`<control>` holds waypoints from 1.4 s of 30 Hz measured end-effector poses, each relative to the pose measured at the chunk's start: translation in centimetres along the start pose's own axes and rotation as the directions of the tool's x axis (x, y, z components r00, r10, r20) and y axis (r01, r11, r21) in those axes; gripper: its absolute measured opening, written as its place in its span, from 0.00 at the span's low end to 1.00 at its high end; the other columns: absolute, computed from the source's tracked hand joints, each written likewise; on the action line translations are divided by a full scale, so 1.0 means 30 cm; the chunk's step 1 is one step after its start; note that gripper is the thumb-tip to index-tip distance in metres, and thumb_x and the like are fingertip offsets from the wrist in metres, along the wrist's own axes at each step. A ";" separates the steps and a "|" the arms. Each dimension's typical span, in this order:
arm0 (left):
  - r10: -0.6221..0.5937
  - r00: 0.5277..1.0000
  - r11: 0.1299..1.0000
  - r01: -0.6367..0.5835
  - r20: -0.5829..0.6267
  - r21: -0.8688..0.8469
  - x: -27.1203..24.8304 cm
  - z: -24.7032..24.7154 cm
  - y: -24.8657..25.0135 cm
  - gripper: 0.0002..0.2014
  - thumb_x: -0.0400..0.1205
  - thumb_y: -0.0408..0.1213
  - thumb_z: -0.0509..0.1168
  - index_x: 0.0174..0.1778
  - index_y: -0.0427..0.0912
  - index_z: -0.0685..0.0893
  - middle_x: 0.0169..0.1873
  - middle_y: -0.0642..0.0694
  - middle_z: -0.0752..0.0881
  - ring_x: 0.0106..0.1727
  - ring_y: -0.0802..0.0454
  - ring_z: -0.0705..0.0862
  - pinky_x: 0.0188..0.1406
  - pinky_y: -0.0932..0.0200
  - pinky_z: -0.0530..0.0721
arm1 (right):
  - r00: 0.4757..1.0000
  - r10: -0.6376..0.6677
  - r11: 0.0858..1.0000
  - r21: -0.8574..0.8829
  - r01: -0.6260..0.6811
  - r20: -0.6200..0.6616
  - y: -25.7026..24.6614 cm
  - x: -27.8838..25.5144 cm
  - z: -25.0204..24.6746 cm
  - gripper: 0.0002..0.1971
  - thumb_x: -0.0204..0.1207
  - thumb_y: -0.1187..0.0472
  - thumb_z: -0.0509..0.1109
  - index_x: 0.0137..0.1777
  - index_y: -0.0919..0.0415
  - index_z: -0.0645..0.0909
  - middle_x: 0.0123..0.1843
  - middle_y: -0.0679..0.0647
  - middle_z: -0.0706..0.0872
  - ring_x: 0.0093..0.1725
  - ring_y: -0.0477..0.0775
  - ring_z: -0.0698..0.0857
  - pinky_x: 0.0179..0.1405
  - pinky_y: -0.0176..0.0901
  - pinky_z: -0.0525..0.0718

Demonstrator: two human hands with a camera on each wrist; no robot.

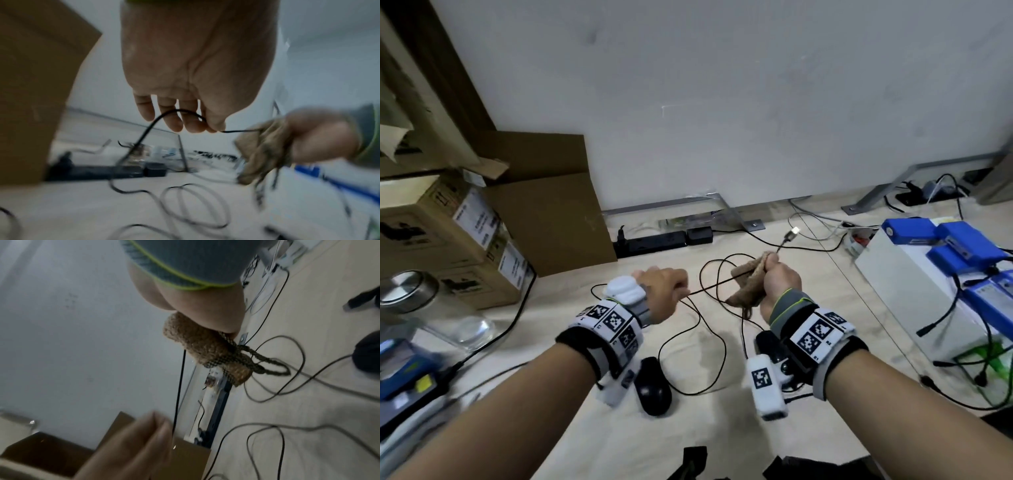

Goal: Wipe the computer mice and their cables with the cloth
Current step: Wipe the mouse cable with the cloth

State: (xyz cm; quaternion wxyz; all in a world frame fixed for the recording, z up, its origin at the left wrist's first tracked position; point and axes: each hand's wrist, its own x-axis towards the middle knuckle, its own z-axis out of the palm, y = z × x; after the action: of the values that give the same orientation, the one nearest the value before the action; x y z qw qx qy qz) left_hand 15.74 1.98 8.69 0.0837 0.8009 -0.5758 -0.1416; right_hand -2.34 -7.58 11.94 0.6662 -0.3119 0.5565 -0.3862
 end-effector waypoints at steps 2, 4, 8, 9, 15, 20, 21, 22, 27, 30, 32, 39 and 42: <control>-0.064 0.998 0.987 0.059 0.022 0.152 0.001 0.000 -0.088 0.11 0.76 0.65 0.46 0.38 0.67 0.67 0.41 0.55 0.85 0.42 0.47 0.80 0.45 0.49 0.81 | 0.998 -0.040 0.999 -0.019 0.039 -0.048 -0.012 0.025 -0.029 0.20 0.86 0.57 0.58 0.32 0.61 0.78 0.32 0.61 0.84 0.29 0.57 0.81 0.34 0.46 0.81; -0.073 0.995 0.969 0.052 0.075 0.243 0.004 -0.023 -0.116 0.12 0.82 0.61 0.47 0.40 0.62 0.70 0.43 0.54 0.84 0.46 0.48 0.77 0.50 0.48 0.77 | 0.996 -0.092 0.995 -0.036 0.091 -0.022 0.002 0.032 -0.036 0.22 0.86 0.57 0.58 0.29 0.61 0.78 0.23 0.58 0.84 0.27 0.58 0.78 0.36 0.44 0.77; -0.143 0.979 0.948 0.094 0.143 0.304 0.011 -0.066 -0.128 0.09 0.83 0.57 0.55 0.42 0.59 0.74 0.45 0.53 0.82 0.51 0.47 0.75 0.54 0.49 0.72 | 0.985 -0.142 0.987 -0.058 0.148 0.094 0.030 0.013 0.000 0.19 0.87 0.58 0.58 0.35 0.64 0.78 0.29 0.62 0.85 0.34 0.63 0.84 0.42 0.57 0.87; -0.160 0.979 0.950 0.119 0.124 0.287 0.011 -0.063 -0.134 0.08 0.81 0.57 0.58 0.42 0.60 0.75 0.45 0.54 0.83 0.51 0.48 0.76 0.54 0.49 0.73 | 0.980 -0.152 0.985 -0.057 0.161 0.131 0.033 0.005 0.007 0.17 0.87 0.58 0.58 0.39 0.66 0.78 0.34 0.66 0.85 0.35 0.63 0.85 0.42 0.57 0.89; -0.076 0.970 0.909 -0.028 -0.233 -0.416 -0.056 -0.056 0.076 0.05 0.79 0.43 0.67 0.48 0.54 0.78 0.42 0.56 0.82 0.44 0.54 0.81 0.45 0.57 0.80 | 0.943 -0.110 0.992 -0.023 0.124 0.314 0.057 -0.038 0.044 0.15 0.86 0.58 0.58 0.43 0.66 0.79 0.37 0.64 0.87 0.37 0.63 0.86 0.52 0.63 0.86; -0.033 0.929 0.999 0.016 -0.370 -0.049 -0.108 -0.033 0.158 0.15 0.69 0.54 0.68 0.51 0.57 0.85 0.57 0.48 0.71 0.58 0.46 0.72 0.54 0.52 0.70 | 0.922 -0.035 0.997 -0.053 0.060 0.386 0.079 -0.052 0.065 0.14 0.87 0.54 0.57 0.49 0.60 0.81 0.44 0.64 0.88 0.43 0.64 0.88 0.49 0.57 0.84; -0.056 0.949 0.995 0.078 -0.310 0.061 -0.116 -0.034 0.154 0.19 0.70 0.57 0.66 0.57 0.58 0.83 0.63 0.46 0.70 0.63 0.43 0.70 0.58 0.50 0.69 | 0.921 -0.036 0.998 -0.040 0.055 0.388 0.080 -0.053 0.064 0.14 0.87 0.55 0.56 0.50 0.60 0.80 0.41 0.61 0.88 0.39 0.60 0.89 0.43 0.51 0.87; -0.088 0.961 0.981 0.130 -0.261 0.146 -0.117 -0.036 0.147 0.22 0.72 0.59 0.65 0.62 0.59 0.80 0.71 0.43 0.66 0.69 0.40 0.68 0.63 0.47 0.68 | 0.922 -0.042 0.998 -0.023 0.055 0.385 0.082 -0.051 0.064 0.13 0.87 0.56 0.57 0.50 0.61 0.80 0.40 0.59 0.88 0.35 0.55 0.89 0.37 0.46 0.87; 0.005 0.963 0.999 0.008 -0.271 0.050 -0.109 -0.052 0.144 0.19 0.77 0.53 0.67 0.62 0.52 0.79 0.74 0.39 0.72 0.73 0.37 0.71 0.70 0.45 0.69 | 0.914 -0.013 1.000 -0.010 0.018 0.405 0.102 -0.051 0.068 0.15 0.87 0.54 0.57 0.52 0.62 0.81 0.44 0.63 0.88 0.37 0.60 0.87 0.38 0.52 0.86; 0.059 0.959 0.979 -0.109 -0.276 -0.171 -0.110 -0.046 0.170 0.14 0.78 0.45 0.66 0.58 0.49 0.79 0.51 0.47 0.82 0.50 0.44 0.83 0.51 0.48 0.80 | 0.904 0.037 0.998 0.035 -0.058 0.425 0.114 -0.056 0.069 0.17 0.87 0.55 0.55 0.57 0.64 0.83 0.45 0.61 0.90 0.39 0.57 0.89 0.37 0.48 0.88; 0.034 0.948 0.964 -0.115 -0.318 -0.239 -0.109 -0.037 0.172 0.13 0.78 0.44 0.67 0.57 0.49 0.78 0.49 0.49 0.81 0.44 0.46 0.83 0.46 0.50 0.82 | 0.903 0.060 0.994 0.055 -0.091 0.426 0.118 -0.061 0.067 0.20 0.87 0.54 0.54 0.64 0.67 0.81 0.55 0.66 0.88 0.48 0.60 0.89 0.45 0.49 0.88; -0.020 0.944 0.969 -0.062 -0.328 -0.239 -0.109 -0.014 0.207 0.10 0.73 0.45 0.68 0.45 0.44 0.80 0.42 0.50 0.75 0.39 0.47 0.78 0.36 0.59 0.73 | 0.882 0.122 0.990 0.008 -0.140 0.455 0.159 -0.052 0.050 0.22 0.87 0.50 0.54 0.59 0.66 0.85 0.52 0.65 0.90 0.48 0.59 0.90 0.44 0.48 0.88; -0.075 0.965 0.955 -0.003 -0.251 -0.298 -0.092 -0.022 0.203 0.06 0.74 0.44 0.68 0.42 0.47 0.82 0.41 0.51 0.78 0.42 0.48 0.80 0.40 0.59 0.74 | 0.884 0.194 0.970 0.053 -0.238 0.426 0.166 -0.044 0.042 0.26 0.87 0.47 0.53 0.57 0.68 0.85 0.53 0.67 0.89 0.47 0.60 0.90 0.43 0.48 0.87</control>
State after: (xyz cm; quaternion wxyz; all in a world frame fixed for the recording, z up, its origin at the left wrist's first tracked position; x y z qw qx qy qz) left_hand 9.67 2.60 11.49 0.2744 0.8015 -0.5173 -0.1215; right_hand -0.38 -3.93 8.61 0.8239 -0.2881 0.4115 -0.2624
